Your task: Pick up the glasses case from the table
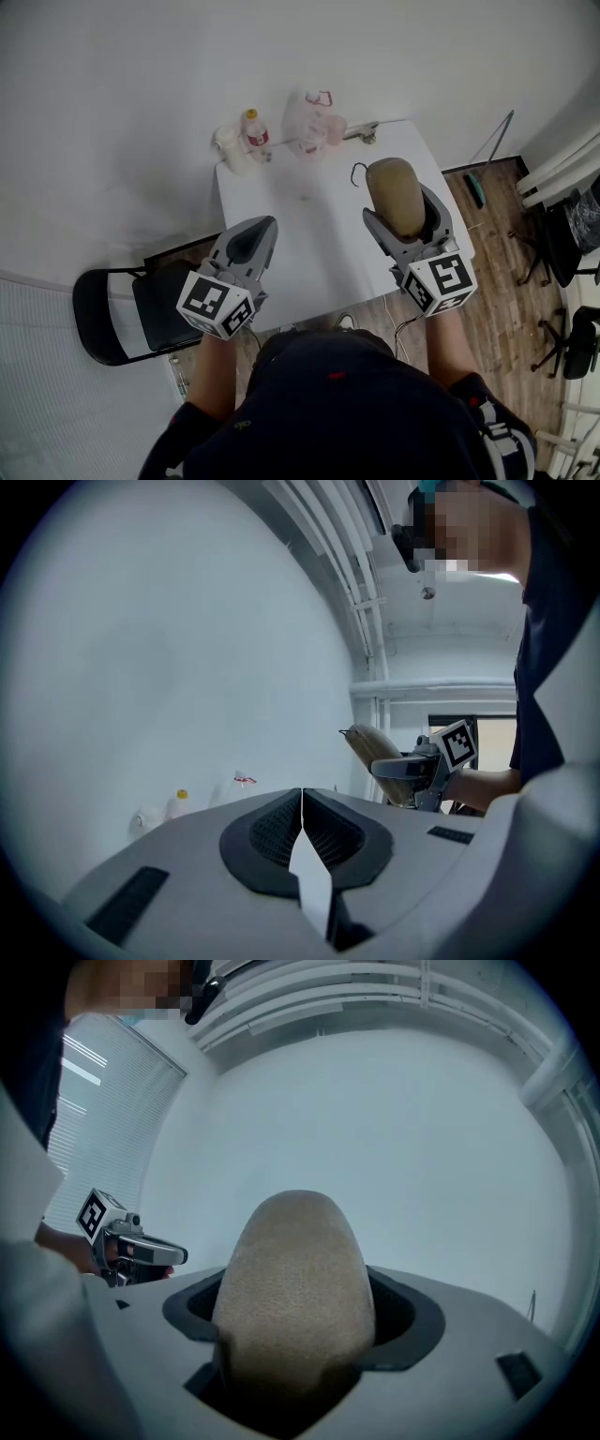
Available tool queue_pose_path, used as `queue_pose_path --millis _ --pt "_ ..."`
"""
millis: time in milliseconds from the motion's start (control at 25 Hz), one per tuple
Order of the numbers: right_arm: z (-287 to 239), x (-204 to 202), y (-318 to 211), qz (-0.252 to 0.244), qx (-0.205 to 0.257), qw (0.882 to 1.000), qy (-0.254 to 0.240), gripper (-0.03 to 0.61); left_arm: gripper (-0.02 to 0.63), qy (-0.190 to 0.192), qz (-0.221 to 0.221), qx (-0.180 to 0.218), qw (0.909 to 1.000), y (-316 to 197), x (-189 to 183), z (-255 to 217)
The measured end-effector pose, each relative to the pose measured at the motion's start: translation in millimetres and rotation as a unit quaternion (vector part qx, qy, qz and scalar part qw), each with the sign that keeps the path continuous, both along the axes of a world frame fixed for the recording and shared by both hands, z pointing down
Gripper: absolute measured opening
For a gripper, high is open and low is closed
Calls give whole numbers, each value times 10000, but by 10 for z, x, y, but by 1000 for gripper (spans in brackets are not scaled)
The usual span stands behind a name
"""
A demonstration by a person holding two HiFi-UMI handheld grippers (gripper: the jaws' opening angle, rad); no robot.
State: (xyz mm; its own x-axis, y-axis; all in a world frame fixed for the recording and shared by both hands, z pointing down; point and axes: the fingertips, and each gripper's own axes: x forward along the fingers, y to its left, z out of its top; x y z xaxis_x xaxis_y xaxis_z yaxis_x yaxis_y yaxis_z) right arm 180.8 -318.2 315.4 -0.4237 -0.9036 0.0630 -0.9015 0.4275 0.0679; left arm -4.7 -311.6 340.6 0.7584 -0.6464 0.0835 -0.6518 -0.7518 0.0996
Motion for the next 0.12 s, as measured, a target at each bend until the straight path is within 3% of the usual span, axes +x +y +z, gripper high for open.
queue_pose_path --millis 120 --pt "2 -14 7 -48 -17 10000 -48 413 23 5 8 -7 10000 14 1 -6"
